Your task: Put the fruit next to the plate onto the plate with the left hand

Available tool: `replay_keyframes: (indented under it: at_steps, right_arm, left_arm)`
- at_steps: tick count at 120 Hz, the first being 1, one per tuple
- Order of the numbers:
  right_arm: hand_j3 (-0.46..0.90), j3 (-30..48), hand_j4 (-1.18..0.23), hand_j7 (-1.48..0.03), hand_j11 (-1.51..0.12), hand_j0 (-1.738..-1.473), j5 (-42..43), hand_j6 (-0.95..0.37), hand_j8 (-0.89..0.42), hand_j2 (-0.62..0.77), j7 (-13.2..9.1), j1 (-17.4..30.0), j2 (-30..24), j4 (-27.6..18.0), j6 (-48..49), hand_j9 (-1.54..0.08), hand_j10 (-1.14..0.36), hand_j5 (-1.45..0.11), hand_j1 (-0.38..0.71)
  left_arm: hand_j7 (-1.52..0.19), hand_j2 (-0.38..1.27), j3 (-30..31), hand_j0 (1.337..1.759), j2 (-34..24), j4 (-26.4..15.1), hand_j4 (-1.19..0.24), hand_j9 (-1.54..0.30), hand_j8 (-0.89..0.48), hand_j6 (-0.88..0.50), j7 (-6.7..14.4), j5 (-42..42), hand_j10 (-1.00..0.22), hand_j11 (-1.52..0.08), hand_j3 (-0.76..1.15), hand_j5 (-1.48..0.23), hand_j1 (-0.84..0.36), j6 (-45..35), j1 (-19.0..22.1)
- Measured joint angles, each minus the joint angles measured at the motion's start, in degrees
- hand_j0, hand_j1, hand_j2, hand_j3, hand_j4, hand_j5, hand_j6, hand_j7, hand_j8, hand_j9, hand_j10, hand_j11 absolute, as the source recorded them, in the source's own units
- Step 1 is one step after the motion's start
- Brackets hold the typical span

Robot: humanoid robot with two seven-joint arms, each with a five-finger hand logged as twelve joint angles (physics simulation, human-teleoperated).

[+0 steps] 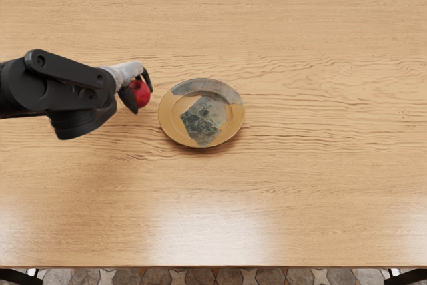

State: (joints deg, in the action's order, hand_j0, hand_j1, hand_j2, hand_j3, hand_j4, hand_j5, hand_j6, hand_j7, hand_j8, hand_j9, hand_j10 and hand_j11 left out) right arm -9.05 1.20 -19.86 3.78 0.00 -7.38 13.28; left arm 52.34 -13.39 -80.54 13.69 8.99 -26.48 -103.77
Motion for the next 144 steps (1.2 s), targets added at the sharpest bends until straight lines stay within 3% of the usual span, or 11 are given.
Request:
replay_keyframes:
  at_steps: [78,108,123,144]
  right_arm:
    - [0.0,0.0,0.0,0.0,0.0,-1.658,0.0,0.0,0.0,0.0,0.0,0.0,0.0,0.0,0.0,0.0,0.0,0.0,-0.35]
    - [0.0,0.0,0.0,0.0,0.0,-1.658,0.0,0.0,0.0,0.0,0.0,0.0,0.0,0.0,0.0,0.0,0.0,0.0,-0.35]
    - [0.0,0.0,0.0,0.0,0.0,-1.658,0.0,0.0,0.0,0.0,0.0,0.0,0.0,0.0,0.0,0.0,0.0,0.0,-0.35]
    - [0.0,0.0,0.0,0.0,0.0,-1.658,0.0,0.0,0.0,0.0,0.0,0.0,0.0,0.0,0.0,0.0,0.0,0.0,-0.35]
  left_arm:
    - [-0.72,0.15,-7.0,1.657,6.4,2.0,-0.54,-0.72,-0.5,-0.47,-0.1,-3.1,-0.55,-0.72,0.0,-0.73,-0.27,0.2,0.4]
    - [-0.27,0.05,-8.1,1.658,5.5,3.8,-0.21,-0.27,-0.2,-0.18,-0.5,-3.1,-0.21,-0.27,0.0,-0.28,0.11,2.8,0.6]
    - [-0.16,0.03,-8.6,1.658,-3.9,4.5,-0.12,-0.16,-0.11,-0.11,-0.6,-3.0,-0.12,-0.16,0.0,-0.16,0.21,7.3,0.8]
    - [-0.08,0.01,-11.8,1.658,-23.3,4.6,-0.06,-0.08,-0.06,-0.05,-0.6,-2.9,-0.06,-0.08,0.0,-0.08,0.28,25.3,0.9]
